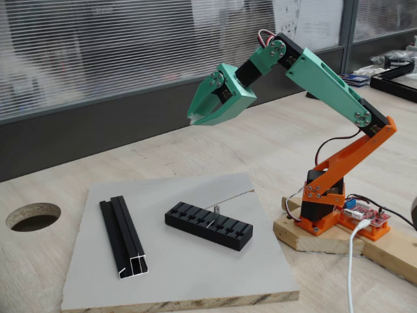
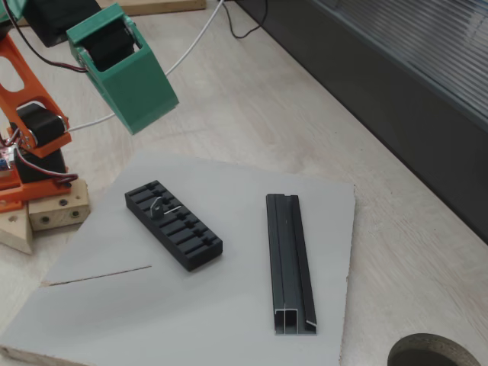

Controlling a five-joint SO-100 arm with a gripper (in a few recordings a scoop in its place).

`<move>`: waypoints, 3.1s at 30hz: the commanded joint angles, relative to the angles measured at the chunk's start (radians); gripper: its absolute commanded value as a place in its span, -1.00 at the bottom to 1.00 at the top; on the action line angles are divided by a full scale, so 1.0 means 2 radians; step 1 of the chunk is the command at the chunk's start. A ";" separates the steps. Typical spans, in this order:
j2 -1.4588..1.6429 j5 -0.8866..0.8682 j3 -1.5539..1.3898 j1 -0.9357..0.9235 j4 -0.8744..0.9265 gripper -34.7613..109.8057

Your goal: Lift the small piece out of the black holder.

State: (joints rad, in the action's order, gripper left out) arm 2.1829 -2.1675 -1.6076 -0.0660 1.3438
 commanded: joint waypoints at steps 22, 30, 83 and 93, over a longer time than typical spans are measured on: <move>0.006 -0.005 -0.004 -0.008 0.008 -0.39; 0.006 -0.005 -0.004 -0.008 0.008 -0.39; -0.047 -0.002 -0.003 -0.003 0.009 -0.40; -0.061 -0.002 -0.004 -0.008 0.013 -0.40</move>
State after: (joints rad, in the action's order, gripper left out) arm 2.0693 -2.1675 -1.6076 -0.0660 1.3530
